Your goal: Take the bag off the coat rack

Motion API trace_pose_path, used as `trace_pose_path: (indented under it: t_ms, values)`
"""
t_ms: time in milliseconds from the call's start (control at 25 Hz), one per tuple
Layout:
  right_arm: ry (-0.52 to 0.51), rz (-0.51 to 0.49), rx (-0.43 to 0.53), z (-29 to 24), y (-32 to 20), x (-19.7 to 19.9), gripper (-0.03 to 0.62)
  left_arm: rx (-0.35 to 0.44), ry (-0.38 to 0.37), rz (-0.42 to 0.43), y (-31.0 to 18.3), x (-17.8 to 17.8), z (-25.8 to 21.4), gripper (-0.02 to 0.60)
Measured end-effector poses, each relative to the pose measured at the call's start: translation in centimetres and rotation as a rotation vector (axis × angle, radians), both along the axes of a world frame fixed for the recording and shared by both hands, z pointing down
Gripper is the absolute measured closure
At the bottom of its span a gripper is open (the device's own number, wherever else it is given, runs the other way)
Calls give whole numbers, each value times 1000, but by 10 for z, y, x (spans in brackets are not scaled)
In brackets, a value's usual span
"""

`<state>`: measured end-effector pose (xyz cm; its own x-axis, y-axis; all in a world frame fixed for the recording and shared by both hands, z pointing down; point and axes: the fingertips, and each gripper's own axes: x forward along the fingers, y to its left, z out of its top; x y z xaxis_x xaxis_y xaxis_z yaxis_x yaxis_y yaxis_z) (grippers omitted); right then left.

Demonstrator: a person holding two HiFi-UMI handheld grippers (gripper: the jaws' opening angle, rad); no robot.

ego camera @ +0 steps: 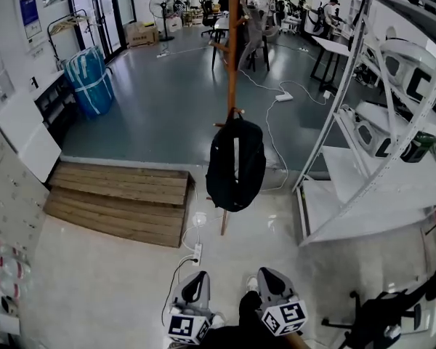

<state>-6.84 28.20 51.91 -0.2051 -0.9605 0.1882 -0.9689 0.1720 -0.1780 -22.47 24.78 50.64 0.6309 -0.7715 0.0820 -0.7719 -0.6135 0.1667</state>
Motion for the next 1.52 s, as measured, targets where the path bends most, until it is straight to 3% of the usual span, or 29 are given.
trace_pose_path:
  t_ms: [480,640,760,920,1120,1520]
  values:
    - [-12,-93,0,-5,-105,82,582,34,-1,-55,-96,94,-11,563]
    - [-14,-118,-11,-3,-133,116,582,18,3,-74,-122,130,-16,563]
    - [-17,-140,-16,-3,-150,137,582,-19,-37,-96,-136,149,-12,563]
    - [-16,-165,-9,-2,-170,163,582,27,21,-132,-155,171,-23,563]
    - [-27,-168,-13,2,-190,187,582,20,-3,-145,-169,187,-17,563]
    - [-9,-172,-31,5,-244,189,582,17,-14,-140,-232,191,-7,563]
